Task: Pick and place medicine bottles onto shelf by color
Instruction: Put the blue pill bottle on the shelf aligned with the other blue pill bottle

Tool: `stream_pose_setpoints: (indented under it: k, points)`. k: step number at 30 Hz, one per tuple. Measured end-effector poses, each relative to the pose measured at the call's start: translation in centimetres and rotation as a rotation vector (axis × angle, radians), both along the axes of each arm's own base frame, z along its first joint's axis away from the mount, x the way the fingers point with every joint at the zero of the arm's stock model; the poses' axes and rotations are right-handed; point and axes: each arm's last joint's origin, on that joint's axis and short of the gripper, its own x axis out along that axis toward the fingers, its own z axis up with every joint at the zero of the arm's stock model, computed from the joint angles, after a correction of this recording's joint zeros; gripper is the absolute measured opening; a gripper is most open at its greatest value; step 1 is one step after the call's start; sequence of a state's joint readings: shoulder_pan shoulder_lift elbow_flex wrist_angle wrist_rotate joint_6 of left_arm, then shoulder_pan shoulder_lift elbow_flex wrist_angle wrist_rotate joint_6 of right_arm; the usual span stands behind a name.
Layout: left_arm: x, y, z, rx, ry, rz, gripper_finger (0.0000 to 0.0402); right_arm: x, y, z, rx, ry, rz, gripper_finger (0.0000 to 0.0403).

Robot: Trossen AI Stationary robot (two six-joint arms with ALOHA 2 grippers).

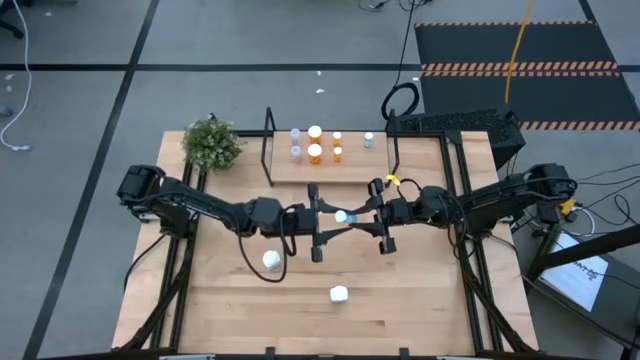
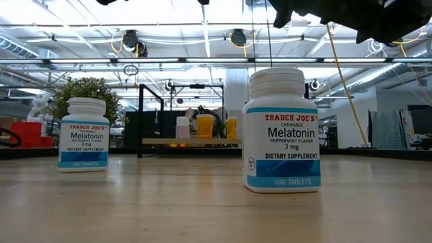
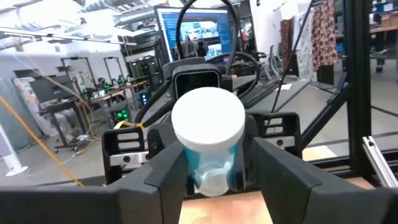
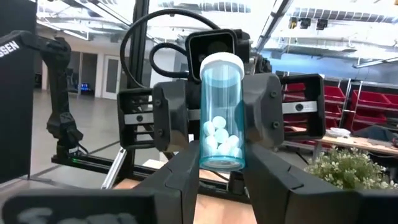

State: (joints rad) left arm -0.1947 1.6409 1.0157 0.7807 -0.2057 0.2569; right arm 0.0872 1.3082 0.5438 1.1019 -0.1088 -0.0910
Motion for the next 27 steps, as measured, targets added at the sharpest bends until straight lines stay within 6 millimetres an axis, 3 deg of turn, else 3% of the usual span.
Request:
stream_pose_setpoints:
  k: [15, 27]
  points:
    - [0.06, 0.39, 0.06, -0.022, -0.005, -0.019, 0.0112, -0.02, 0.00, 0.07, 0.000, -0.007, 0.000, 0.0106]
    - [0.17, 0.67, -0.73, -0.005, 0.081, 0.013, 0.0107, 0.08, -0.09, -0.56, 0.003, 0.074, -0.025, 0.0121]
